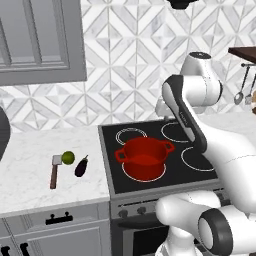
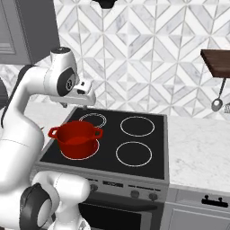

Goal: Put the eggplant and lime in the pot. Retrieve the spatula and lightly stir the vegetables in the pot.

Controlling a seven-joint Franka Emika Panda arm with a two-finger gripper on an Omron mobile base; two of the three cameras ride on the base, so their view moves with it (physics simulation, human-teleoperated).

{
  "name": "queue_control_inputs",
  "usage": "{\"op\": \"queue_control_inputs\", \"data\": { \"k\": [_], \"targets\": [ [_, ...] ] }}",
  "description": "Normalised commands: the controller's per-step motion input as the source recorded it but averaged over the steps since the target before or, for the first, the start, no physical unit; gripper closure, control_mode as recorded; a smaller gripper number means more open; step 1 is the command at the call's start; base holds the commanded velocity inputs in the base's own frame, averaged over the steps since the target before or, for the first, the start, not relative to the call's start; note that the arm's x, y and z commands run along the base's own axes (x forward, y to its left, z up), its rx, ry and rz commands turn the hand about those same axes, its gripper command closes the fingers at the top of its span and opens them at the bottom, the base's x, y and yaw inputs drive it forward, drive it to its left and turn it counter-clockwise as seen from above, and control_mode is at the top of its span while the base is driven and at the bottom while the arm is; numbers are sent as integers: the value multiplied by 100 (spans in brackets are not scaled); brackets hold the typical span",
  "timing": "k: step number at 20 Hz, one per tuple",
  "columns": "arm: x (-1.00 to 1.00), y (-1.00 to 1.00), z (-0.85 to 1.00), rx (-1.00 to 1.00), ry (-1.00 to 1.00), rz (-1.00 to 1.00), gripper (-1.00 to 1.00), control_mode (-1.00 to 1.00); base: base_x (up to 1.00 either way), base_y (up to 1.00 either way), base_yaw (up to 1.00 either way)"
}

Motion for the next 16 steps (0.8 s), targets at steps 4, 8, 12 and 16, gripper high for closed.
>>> {"op": "queue_control_inputs", "data": {
  "k": [4, 8, 12, 16],
  "targets": [
    [0, 0, 0, 0, 0, 0, -100, 100, 0, 48, 0],
    [0, 0, 0, 0, 0, 0, -100, 100, 0, 73, 0],
    [0, 0, 0, 0, 0, 0, -100, 100, 0, 70, 0],
    [0, 0, 0, 0, 0, 0, -100, 100, 0, 35, 0]
  ]
}}
